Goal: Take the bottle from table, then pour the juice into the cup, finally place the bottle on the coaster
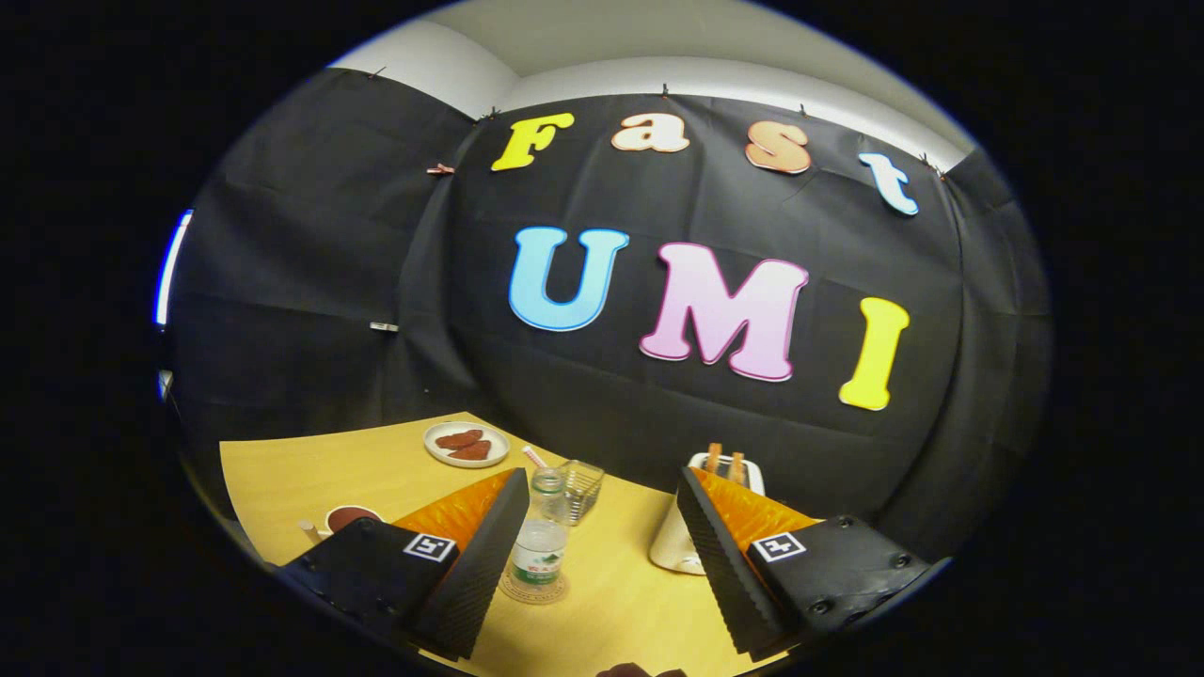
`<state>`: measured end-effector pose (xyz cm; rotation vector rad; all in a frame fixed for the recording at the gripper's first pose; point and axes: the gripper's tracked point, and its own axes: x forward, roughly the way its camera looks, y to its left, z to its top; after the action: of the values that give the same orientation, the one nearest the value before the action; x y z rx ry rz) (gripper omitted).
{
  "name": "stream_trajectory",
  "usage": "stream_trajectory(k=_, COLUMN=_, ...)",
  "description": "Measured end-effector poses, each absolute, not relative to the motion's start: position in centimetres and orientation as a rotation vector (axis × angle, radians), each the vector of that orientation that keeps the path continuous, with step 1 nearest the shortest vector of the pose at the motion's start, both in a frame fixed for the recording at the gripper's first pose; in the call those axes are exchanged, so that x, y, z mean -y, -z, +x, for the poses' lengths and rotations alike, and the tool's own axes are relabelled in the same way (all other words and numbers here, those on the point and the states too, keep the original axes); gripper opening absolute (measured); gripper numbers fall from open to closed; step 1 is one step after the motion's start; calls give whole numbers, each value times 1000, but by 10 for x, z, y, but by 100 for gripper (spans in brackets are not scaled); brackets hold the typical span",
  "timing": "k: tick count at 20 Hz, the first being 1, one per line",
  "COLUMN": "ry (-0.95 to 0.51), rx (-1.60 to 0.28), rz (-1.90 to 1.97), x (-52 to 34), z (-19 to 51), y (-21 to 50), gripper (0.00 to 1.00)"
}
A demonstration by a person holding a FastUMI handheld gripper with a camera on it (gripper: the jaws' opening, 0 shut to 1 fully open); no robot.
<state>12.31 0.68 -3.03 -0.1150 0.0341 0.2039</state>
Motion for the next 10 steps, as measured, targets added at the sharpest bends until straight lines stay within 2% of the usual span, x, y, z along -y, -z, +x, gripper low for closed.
stream_trajectory(k=4, ry=-49, rx=-42, rz=-110, x=37, z=74, y=-12, gripper=98)
stream_trajectory(k=10, ry=69, rx=-39, rz=-2, x=61, z=6, y=-46, gripper=98)
